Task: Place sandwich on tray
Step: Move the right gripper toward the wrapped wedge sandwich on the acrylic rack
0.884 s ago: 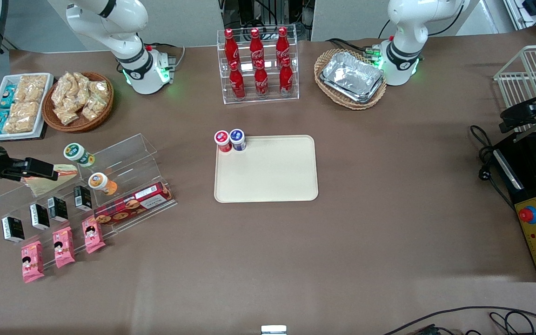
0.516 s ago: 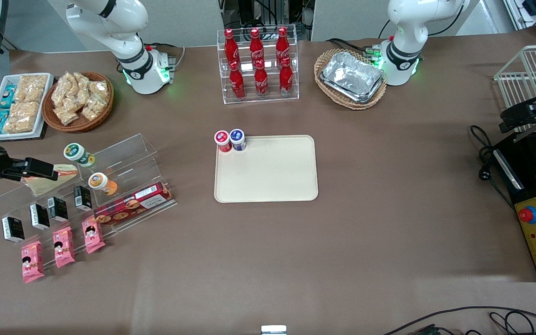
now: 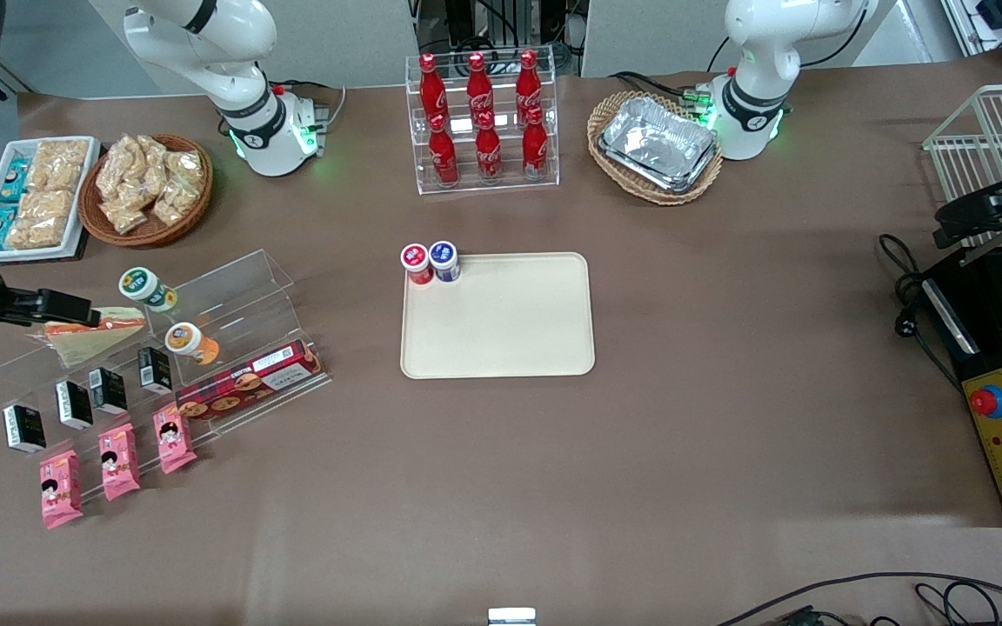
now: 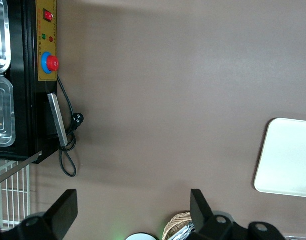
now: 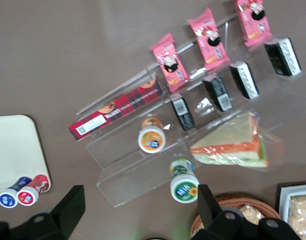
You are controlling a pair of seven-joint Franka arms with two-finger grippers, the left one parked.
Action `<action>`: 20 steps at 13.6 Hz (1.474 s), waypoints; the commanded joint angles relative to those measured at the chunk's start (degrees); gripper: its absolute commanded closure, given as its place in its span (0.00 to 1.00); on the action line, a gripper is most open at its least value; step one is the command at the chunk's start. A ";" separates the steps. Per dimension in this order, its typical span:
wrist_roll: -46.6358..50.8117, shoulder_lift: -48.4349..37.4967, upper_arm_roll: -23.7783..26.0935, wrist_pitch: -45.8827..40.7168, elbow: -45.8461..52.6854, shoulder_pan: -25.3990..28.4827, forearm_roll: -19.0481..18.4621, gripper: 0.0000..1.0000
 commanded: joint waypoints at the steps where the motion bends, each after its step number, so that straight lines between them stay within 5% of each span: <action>1: -6.76 -2.31 -2.54 -2.59 -1.35 -1.31 -2.61 0.00; 4: -11.64 -2.57 -6.68 -3.56 -1.53 -1.31 -2.61 0.00; 8: -5.70 -3.01 -9.75 -3.30 -2.41 -1.31 -2.61 0.00; 14: 9.34 -2.66 -9.67 -3.04 -2.32 -1.30 -2.00 0.00; 20: 11.47 -1.70 -9.58 -3.12 -1.44 -0.78 -4.81 0.00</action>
